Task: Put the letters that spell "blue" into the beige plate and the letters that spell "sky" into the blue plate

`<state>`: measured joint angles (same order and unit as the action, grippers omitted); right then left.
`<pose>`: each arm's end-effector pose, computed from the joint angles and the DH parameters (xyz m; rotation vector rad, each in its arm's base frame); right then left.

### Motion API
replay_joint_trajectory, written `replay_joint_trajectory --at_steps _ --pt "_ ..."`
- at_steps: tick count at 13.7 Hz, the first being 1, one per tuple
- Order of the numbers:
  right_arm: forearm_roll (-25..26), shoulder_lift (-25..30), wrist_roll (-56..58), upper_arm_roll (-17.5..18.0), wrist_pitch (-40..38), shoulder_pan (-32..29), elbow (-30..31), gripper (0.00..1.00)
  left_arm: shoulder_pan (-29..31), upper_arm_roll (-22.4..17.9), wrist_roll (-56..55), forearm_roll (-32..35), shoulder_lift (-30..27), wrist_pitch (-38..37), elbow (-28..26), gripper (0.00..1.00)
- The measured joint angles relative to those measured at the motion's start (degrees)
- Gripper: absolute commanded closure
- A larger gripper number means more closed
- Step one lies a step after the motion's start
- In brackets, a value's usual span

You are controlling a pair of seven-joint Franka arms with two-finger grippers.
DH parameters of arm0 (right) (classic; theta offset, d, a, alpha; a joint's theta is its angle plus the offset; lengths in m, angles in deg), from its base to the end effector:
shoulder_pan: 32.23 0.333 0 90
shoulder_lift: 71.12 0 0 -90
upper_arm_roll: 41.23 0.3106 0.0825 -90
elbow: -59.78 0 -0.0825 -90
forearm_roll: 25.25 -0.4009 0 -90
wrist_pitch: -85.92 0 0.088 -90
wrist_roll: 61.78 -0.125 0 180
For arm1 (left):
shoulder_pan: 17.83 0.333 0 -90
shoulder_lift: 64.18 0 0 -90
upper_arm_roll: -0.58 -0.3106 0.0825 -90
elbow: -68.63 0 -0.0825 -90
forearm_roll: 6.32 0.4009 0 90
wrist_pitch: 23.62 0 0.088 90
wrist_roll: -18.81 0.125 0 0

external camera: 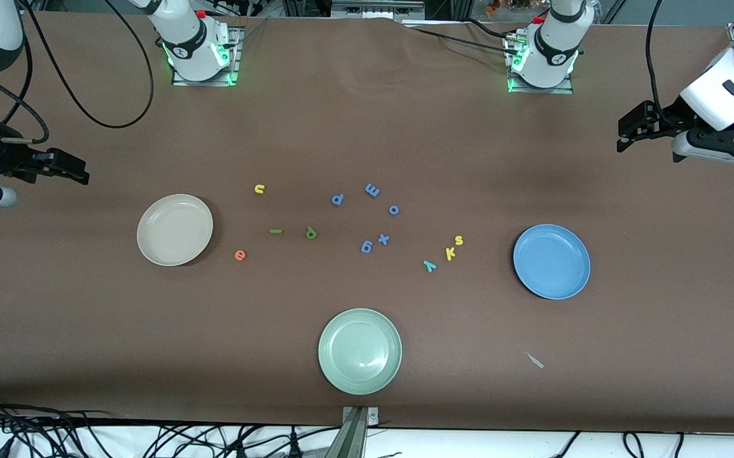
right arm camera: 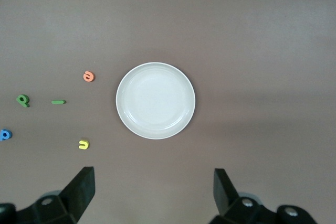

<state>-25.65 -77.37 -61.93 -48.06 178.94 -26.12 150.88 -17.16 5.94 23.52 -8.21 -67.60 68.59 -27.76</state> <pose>0.6021 -0.0037 0.5325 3.1337 -0.0244 -0.1173 0.5526 -0.0507 0.5833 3.1039 -0.2525 -0.0210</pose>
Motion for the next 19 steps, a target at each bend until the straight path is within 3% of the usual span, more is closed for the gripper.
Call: replay_joint_trajectory --at_steps 19 --pt "0.01 0.0 -1.57 -0.02 0.0 0.0 0.01 0.0 0.0 0.03 0.0 0.0 0.0 -0.09 0.12 0.0"
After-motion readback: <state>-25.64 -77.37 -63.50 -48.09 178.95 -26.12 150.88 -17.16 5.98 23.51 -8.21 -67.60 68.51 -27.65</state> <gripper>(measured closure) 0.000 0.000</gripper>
